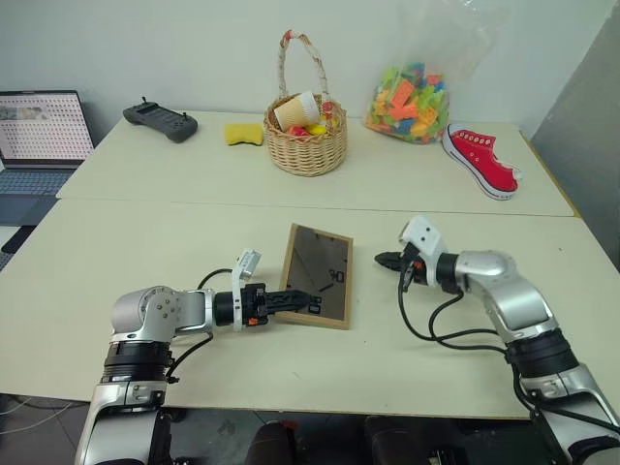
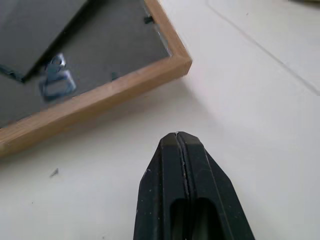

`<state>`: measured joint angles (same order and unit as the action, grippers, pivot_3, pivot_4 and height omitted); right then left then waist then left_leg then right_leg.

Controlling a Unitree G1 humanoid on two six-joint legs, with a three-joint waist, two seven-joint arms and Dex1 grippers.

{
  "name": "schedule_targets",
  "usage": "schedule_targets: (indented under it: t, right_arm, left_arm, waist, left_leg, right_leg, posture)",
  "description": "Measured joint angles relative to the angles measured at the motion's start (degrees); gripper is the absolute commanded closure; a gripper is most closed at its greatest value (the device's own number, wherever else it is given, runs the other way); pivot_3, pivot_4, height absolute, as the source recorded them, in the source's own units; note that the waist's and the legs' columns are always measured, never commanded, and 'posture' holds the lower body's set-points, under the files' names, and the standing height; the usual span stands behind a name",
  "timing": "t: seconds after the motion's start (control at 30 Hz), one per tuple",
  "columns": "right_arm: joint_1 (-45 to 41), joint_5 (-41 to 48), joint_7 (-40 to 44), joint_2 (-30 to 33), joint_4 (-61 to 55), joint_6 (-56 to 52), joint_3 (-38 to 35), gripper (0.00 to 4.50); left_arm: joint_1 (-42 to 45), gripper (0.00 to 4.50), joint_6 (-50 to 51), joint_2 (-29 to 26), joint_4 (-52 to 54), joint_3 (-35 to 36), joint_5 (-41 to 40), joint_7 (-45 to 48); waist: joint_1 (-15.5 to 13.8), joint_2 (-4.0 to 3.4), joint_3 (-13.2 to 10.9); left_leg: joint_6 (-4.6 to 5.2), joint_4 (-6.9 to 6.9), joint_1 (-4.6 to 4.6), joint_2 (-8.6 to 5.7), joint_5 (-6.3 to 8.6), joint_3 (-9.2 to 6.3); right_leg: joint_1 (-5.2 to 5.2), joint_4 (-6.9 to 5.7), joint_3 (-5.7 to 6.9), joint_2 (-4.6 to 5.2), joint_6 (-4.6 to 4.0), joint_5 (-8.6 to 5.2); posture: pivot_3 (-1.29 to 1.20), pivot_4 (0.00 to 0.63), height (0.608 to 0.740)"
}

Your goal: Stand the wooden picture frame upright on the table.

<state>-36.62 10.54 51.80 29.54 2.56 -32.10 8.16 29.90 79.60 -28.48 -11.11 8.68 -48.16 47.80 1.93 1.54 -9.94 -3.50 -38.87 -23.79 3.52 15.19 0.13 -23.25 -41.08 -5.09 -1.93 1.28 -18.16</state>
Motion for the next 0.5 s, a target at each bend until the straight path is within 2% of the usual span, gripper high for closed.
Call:
schedule_targets:
  t: [0.03, 0.13, 0.27, 0.5]
  right_arm:
    - [-2.2, 2.2, 0.8, -0.1, -0.6, -2.0, -0.9, 4.50]
    - [-6.8, 7.6, 2.1, -1.9, -1.3, -7.5, -3.4, 4.07]
    - [-11.5, 14.5, 3.4, -4.3, 0.6, -14.6, -5.3, 3.03]
    - [-15.9, 16.0, 4.5, -5.9, 6.9, -15.5, -5.1, 1.43]
  left_arm:
    - [0.7, 2.95, 0.0, 0.0, 0.0, 0.6, 0.0, -0.4]
    - [2.1, 2.97, -0.5, -0.4, 0.5, 1.3, -0.1, -0.6]
    - [3.6, 2.97, -3.8, -1.5, 4.9, 2.0, -0.7, 0.5]
    - [4.7, 2.97, -5.3, -1.0, 8.4, 5.1, -2.5, -0.8]
  waist:
    - [0.1, 0.00, 0.0]
    - [0.1, 0.00, 0.0]
    - [0.0, 0.02, 0.0]
    - [0.0, 0.02, 0.0]
  left_leg:
    - [0.00, 0.00, 0.00, 0.01, 0.00, 0.00]
    - [0.00, 0.05, -0.01, 0.04, 0.00, -0.03]
    - [-0.01, 0.05, -0.07, 0.03, -0.01, -0.01]
    - [0.00, 0.05, -0.08, 0.02, 0.00, 0.02]
  right_leg:
    - [0.00, 0.00, 0.00, -0.01, 0.00, 0.00]
    - [0.00, 0.06, 0.00, -0.01, 0.00, 0.00]
    - [-0.03, 0.10, 0.00, 0.07, -0.01, 0.00]
    - [-0.04, 0.11, -0.01, 0.07, -0.01, 0.00]
  posture:
    - [0.00, 0.150, 0.740]
    - [0.00, 0.150, 0.740]
    - [0.00, 0.150, 0.740]
    - [0.00, 0.150, 0.740]
